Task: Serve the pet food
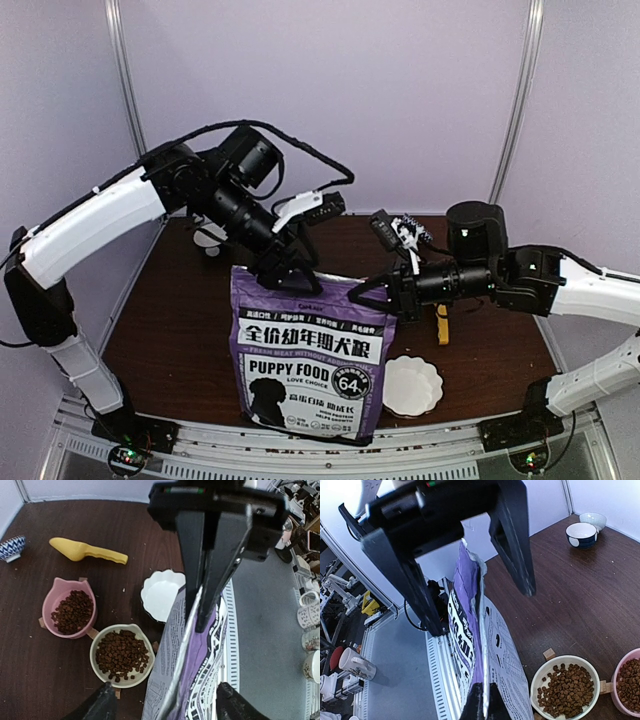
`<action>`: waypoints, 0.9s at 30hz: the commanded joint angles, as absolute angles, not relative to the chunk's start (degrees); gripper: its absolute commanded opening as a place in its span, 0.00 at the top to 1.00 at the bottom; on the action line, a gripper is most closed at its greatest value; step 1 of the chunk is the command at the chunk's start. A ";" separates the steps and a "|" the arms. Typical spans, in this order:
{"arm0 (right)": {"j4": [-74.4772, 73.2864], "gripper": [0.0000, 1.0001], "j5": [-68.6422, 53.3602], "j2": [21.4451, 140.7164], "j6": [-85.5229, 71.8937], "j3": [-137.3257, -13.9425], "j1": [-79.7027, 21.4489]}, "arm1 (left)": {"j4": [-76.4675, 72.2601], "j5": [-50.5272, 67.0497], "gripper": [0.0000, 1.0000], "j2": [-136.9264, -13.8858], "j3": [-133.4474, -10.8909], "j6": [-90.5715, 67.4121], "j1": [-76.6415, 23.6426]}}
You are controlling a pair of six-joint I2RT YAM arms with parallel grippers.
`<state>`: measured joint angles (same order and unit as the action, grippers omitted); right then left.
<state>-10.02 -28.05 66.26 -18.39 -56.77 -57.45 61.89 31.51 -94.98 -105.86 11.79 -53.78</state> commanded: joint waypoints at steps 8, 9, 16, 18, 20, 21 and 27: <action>-3.35 0.95 -26.59 66.51 -19.03 -60.29 -57.04 | 61.16 31.19 1.00 -93.56 -103.42 11.96 -54.14; -3.74 0.80 -25.91 66.33 -18.95 -60.44 -57.07 | 60.12 28.86 1.00 -92.06 -102.05 11.04 -54.14; -6.11 0.27 -18.49 63.01 -17.94 -59.50 -55.70 | 57.27 14.15 1.00 -78.95 -91.26 1.78 -49.88; -6.80 0.22 -16.92 62.32 -17.83 -59.25 -54.62 | 58.71 12.05 1.00 -75.72 -89.37 0.42 -47.66; -7.62 0.20 -16.26 62.02 -17.67 -59.24 -53.49 | 61.10 10.32 1.00 -73.10 -88.36 -0.34 -44.98; -8.19 0.19 -15.69 61.97 -17.67 -59.38 -53.10 | 62.23 9.43 1.00 -71.99 -88.05 -0.55 -43.54; -11.49 0.17 -10.22 62.02 -18.24 -60.07 -51.42 | 65.81 2.17 1.00 -68.09 -87.31 -1.93 -34.33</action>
